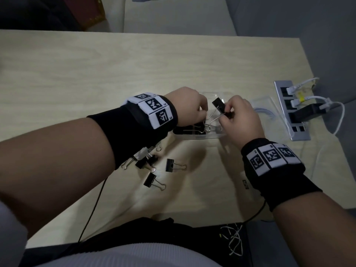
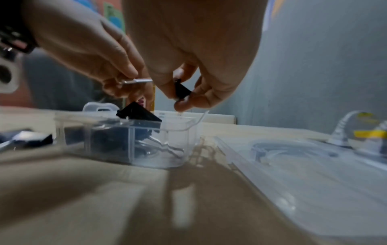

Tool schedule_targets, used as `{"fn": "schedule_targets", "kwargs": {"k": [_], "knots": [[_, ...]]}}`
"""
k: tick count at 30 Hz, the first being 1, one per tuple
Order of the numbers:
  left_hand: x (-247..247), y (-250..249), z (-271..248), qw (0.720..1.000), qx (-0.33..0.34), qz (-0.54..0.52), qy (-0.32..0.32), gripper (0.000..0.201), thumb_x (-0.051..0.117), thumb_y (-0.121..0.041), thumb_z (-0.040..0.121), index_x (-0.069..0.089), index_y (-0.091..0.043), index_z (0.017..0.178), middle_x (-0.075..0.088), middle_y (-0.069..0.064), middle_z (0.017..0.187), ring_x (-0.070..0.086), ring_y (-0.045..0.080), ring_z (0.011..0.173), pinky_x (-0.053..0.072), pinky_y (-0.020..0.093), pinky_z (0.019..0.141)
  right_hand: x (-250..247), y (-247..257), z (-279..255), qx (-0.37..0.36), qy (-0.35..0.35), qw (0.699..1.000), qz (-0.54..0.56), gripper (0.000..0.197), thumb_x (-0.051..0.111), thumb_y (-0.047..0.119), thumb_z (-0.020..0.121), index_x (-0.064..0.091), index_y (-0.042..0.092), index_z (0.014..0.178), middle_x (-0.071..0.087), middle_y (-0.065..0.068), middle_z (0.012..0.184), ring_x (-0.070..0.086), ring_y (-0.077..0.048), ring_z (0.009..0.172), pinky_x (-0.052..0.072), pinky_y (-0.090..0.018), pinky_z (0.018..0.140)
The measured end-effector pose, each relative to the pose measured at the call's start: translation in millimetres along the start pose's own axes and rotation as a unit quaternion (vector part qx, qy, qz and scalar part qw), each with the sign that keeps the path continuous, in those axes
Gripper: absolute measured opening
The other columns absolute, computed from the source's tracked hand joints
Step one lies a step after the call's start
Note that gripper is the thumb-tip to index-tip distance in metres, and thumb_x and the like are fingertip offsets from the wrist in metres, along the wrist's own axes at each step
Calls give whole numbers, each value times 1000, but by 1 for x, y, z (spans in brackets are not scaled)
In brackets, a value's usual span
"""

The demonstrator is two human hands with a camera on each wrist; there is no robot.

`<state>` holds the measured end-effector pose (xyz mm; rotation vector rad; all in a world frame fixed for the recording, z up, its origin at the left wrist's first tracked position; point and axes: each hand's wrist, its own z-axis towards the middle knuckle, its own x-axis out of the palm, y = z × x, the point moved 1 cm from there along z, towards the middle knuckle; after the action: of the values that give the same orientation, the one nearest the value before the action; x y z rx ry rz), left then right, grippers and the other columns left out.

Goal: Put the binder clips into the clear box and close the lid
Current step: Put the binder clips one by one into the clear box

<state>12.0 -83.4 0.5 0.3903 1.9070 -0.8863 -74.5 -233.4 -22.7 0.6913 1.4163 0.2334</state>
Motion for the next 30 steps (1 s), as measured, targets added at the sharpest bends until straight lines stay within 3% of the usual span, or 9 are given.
{"fn": "schedule_targets", "kwargs": {"k": [3, 6, 9, 14, 16, 18, 20, 24, 30], "knots": [[2, -4, 1, 1000, -2, 4, 26, 43, 43, -48, 95, 69, -17, 109, 70, 5, 101, 61, 26, 98, 49, 37, 86, -1, -1, -3, 64, -10, 991, 116, 18, 60, 7, 82, 45, 18, 84, 59, 4, 73, 57, -11, 58, 40, -13, 53], [3, -5, 6, 999, 6, -28, 21, 32, 46, -37, 97, 69, -15, 96, 65, 2, 86, 61, 25, 91, 48, 35, 82, 1, -2, -3, 103, 31, 959, 263, 27, 58, 1, 84, 42, 22, 78, 69, 0, 90, 69, -13, 70, 48, -22, 60], [3, -4, 9, 999, -3, 21, 43, 34, 44, -35, 99, 69, -12, 100, 62, 3, 85, 57, 24, 87, 41, 30, 75, 0, -2, -1, 130, 66, 937, 319, 21, 58, 8, 90, 50, 23, 78, 68, 0, 90, 68, -11, 72, 47, -21, 58], [8, -11, 14, 990, -21, 93, 103, 42, 40, -38, 100, 67, -6, 105, 55, 5, 84, 50, 24, 82, 35, 31, 70, 6, -7, -4, 121, 55, 977, 169, 13, 66, 18, 87, 53, 22, 84, 60, 6, 78, 61, -9, 65, 44, -12, 57], [11, -14, 16, 989, -37, 97, 110, 44, 41, -42, 99, 67, -6, 101, 55, 5, 81, 51, 24, 82, 36, 32, 70, 7, -4, -3, 116, 58, 987, 91, 17, 66, 23, 86, 51, 21, 94, 59, 9, 78, 60, -15, 70, 48, -22, 66], [15, -16, 18, 991, -45, 91, 92, 44, 48, -46, 95, 69, -8, 94, 53, 3, 71, 53, 24, 78, 38, 31, 67, 7, 0, -2, 105, 69, 992, 21, 23, 63, 25, 87, 48, 20, 103, 64, 0, 85, 62, -25, 79, 51, -35, 74], [17, -17, 18, 993, -44, 81, 70, 40, 58, -46, 89, 72, -9, 94, 60, 2, 73, 58, 24, 78, 41, 31, 65, 9, 4, -1, 76, 75, 993, -56, 26, 60, 24, 88, 47, 18, 111, 66, -10, 97, 62, -32, 88, 53, -43, 77], [19, -16, 15, 998, -29, 39, 32, 28, 68, -38, 82, 69, -14, 97, 70, 3, 95, 63, 24, 92, 44, 30, 69, 14, 6, -2, 31, 56, 988, -139, 31, 59, 18, 89, 51, 16, 118, 54, -15, 116, 58, -36, 94, 50, -41, 75], [21, -4, 10, 999, -40, 23, 27, 29, 72, -44, 77, 59, -21, 88, 58, -4, 83, 55, 20, 83, 38, 30, 64, 15, 3, -4, 41, 30, 984, -172, 25, 62, 23, 86, 57, 13, 108, 47, -14, 119, 55, -37, 98, 51, -45, 78]]}}
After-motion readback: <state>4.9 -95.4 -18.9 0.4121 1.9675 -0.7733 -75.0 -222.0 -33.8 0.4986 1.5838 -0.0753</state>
